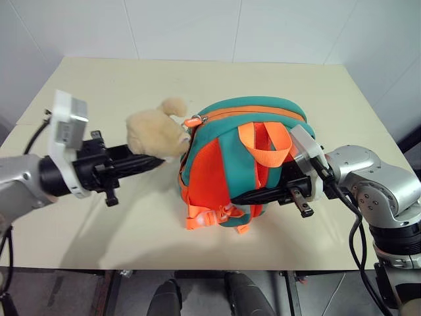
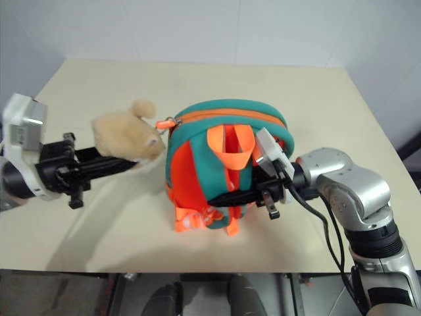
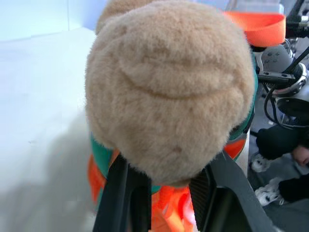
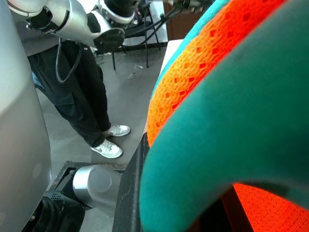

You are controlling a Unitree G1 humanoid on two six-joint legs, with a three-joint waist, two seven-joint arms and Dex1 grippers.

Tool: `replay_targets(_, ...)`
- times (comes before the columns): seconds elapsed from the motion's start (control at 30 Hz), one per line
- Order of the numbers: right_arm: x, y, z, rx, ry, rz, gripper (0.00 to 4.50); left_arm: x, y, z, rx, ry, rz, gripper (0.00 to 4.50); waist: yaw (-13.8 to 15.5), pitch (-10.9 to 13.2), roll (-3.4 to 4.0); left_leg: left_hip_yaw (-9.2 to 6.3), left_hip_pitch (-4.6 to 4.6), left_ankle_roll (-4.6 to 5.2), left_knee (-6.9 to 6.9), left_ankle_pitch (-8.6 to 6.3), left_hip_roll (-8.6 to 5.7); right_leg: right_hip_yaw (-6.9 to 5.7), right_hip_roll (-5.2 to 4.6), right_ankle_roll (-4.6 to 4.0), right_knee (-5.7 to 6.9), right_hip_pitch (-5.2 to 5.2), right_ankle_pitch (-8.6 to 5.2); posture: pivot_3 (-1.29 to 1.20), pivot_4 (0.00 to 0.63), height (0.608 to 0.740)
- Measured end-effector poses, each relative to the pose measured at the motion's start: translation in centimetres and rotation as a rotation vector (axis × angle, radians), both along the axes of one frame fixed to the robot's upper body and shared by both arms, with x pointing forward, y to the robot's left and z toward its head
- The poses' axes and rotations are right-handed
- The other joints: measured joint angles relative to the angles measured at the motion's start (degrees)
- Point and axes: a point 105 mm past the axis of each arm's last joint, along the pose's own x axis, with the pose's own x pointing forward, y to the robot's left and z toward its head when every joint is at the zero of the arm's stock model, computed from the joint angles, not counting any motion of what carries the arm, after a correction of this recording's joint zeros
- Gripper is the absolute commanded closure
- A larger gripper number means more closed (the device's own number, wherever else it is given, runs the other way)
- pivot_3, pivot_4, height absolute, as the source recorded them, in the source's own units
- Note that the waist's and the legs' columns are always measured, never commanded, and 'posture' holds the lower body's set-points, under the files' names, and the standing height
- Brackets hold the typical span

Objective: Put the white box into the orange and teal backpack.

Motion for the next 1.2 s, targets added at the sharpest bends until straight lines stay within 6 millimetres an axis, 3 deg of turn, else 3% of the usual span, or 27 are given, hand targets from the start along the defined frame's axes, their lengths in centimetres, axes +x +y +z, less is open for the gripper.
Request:
replay_targets(0.3,0.3,-0.1,0.7,0.219,-0.009,-0.058,4.5,0.6,2.5,1.4,0.078,0.008,0.004,3.93,-0.06,0.01,0.01,0.03,-0.01,-0.01,-0.23,0.0,0.01,-0.01,0.0,-0.05,-0.04,-0.1,-0.03,0.0,0.15,0.74)
replay_targets(0.5,-0.1,-0.3,1.3,0.282,-0.028,-0.09,4.5,0.7,2.9,0.9,0.114,0.054,-0.048,3.93,-0.1,0.01,0.01,0.03,-0.01,-0.02,-0.42,0.01,0.03,-0.03,0.01,-0.1,-0.03,-0.18,-0.09,0.0,0.15,0.74)
replay_targets(1.03,-1.3,-0.2,0.9,0.342,0.012,-0.135,4.5,2.3,5.5,-2.4,0.302,0.21,-0.094,3.94,0.0,0.01,0.02,0.05,0.0,-0.02,-0.44,0.0,0.03,-0.04,0.02,-0.14,0.0,-0.18,-0.14,0.0,0.15,0.74)
replay_targets(1.2,-1.5,-0.2,0.9,0.343,0.014,-0.135,4.5,3.0,5.4,-4.9,0.407,0.277,-0.139,3.94,0.01,0.01,0.02,0.05,0.0,-0.01,-0.43,0.01,0.03,-0.04,0.02,-0.14,0.02,-0.19,-0.14,0.0,0.15,0.74)
